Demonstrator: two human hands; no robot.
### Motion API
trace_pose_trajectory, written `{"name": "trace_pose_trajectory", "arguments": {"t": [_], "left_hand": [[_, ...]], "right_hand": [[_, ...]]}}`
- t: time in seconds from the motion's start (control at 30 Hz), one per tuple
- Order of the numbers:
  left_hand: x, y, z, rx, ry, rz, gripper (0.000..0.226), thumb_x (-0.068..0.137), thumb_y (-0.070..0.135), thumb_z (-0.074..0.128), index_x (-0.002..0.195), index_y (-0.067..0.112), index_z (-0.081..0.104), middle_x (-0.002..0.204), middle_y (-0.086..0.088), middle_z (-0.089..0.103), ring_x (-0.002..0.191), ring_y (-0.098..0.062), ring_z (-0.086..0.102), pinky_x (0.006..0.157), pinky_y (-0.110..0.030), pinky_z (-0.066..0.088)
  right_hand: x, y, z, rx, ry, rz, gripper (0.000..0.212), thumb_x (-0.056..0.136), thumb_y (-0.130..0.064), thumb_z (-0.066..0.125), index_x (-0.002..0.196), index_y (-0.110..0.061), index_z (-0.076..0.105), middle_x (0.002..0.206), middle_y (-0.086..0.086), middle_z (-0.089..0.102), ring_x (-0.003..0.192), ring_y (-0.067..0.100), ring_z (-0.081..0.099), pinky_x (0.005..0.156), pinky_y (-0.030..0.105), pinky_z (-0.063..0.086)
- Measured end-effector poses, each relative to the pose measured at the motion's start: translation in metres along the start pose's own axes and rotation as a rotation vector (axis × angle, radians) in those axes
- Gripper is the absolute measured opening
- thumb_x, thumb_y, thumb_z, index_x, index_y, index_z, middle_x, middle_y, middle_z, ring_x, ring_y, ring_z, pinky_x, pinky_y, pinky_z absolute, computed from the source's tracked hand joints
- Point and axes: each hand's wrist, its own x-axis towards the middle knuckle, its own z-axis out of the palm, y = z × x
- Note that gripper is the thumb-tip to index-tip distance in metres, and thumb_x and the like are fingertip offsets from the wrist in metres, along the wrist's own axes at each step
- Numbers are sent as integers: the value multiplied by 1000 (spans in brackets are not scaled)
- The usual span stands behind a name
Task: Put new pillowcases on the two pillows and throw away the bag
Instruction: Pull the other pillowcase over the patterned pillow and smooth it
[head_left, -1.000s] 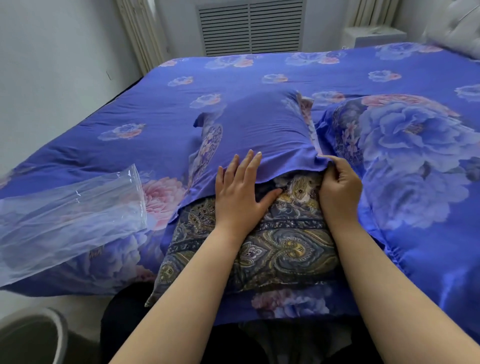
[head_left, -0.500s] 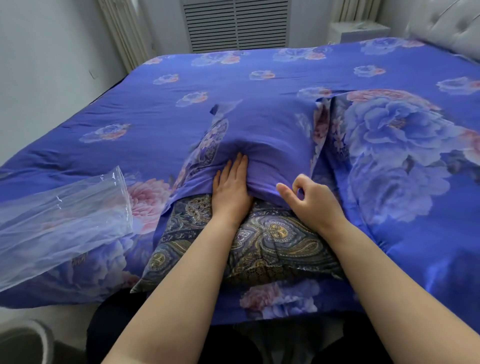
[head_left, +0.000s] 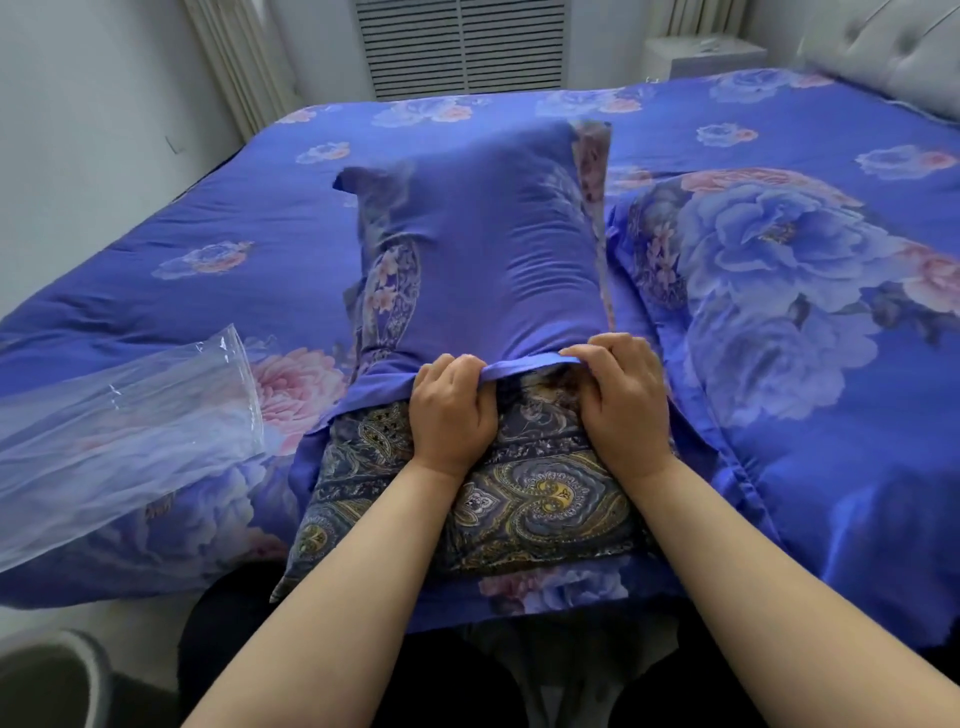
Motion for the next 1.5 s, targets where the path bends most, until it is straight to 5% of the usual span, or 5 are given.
{"name": "trace_pose_trajectory", "arguments": {"t": [0.27, 0.5, 1.0, 1.3, 1.5], "left_hand": [[-10, -6, -7, 170, -71, 12, 41, 99, 38, 32, 70, 13, 47, 68, -6, 49, 69, -25, 41, 63, -37, 30], [1, 0, -19, 163, -120, -122, 23, 96, 33, 48, 89, 18, 64, 84, 2, 61, 81, -24, 53, 72, -34, 35], [-78, -52, -121, 223, -839, -15, 120, 52, 91, 46, 146, 43, -10, 158, 12, -11, 146, -21, -7, 117, -53, 8], [-31, -47, -133, 229, -541, 317, 28, 68, 13, 40, 83, 16, 64, 74, 0, 67, 67, -25, 64, 80, -33, 52], [13, -27, -125, 364, -301, 271, 15, 69, 10, 52, 76, 18, 64, 70, 2, 65, 68, -26, 61, 70, -32, 38]], "right_hand": [[-4, -43, -11, 52, -49, 140, 47, 92, -49, 39, 55, -22, 30, 48, -9, 32, 45, 15, 35, 45, 30, 29], [-20, -33, -22, -229, -360, 193, 72, 74, -71, 50, 131, -26, 43, 136, 5, 38, 130, 25, 29, 111, 50, 22], [-20, -129, 0, -393, -932, -262, 112, 67, -85, 41, 151, -22, 2, 157, 21, -4, 144, 37, -8, 116, 50, -6], [-66, -147, 27, -442, -752, -227, 146, 25, -79, 73, 143, -7, 27, 149, 23, 31, 123, 57, 39, 101, 66, 29], [4, -128, 37, -388, -616, -92, 121, 70, -70, 59, 149, -15, -14, 156, 20, 15, 101, 36, 56, 79, 42, 45]]}}
